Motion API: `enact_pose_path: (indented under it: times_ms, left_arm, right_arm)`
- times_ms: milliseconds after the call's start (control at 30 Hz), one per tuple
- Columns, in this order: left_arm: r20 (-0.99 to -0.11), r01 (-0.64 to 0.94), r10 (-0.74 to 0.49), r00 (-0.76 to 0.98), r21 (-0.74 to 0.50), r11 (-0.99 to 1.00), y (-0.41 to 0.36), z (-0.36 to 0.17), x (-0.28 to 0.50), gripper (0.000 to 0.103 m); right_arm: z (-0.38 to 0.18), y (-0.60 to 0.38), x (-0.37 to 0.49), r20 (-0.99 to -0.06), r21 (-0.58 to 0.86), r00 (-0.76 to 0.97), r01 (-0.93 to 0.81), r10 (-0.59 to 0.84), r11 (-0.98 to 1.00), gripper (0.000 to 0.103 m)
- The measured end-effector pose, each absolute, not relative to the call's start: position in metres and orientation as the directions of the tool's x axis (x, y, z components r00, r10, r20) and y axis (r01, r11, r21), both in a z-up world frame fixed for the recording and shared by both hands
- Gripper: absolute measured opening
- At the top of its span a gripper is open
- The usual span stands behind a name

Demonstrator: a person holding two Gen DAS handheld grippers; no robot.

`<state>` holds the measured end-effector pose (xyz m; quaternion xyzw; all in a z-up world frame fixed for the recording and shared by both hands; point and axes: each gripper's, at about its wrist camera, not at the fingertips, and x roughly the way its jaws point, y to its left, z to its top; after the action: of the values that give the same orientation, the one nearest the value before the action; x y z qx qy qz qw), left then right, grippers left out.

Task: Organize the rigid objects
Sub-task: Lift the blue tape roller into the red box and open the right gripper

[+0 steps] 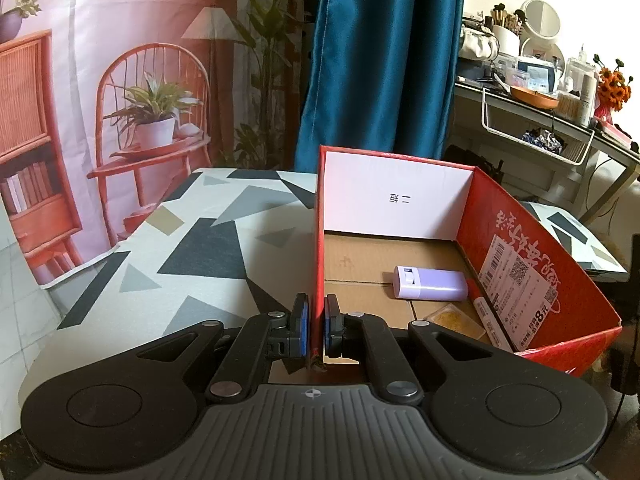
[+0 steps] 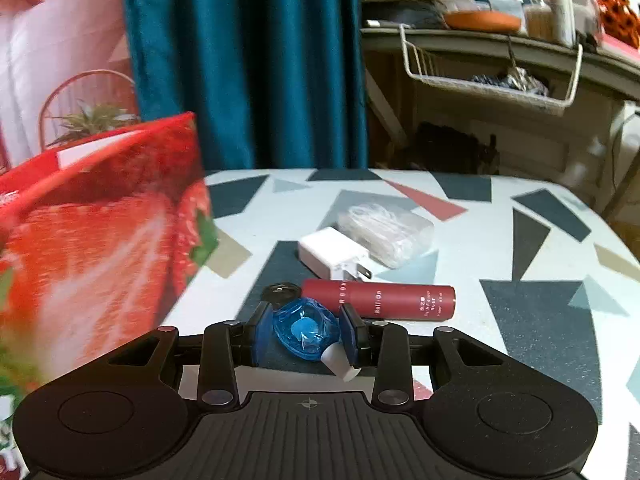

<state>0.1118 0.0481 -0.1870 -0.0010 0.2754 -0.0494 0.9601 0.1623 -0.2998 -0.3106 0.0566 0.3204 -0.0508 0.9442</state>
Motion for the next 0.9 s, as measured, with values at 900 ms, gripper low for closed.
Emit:
enact_pose_path:
  times_ms: [900]
  left_arm:
    - [-0.504, 0.097, -0.076, 0.86, 0.015, 0.995, 0.044, -0.188, 0.107, 0.009]
  right_arm:
    - [-0.213, -0.199, 0.139, -0.417, 0.114, 0.861, -0.268, 0.291, 0.957, 0.034]
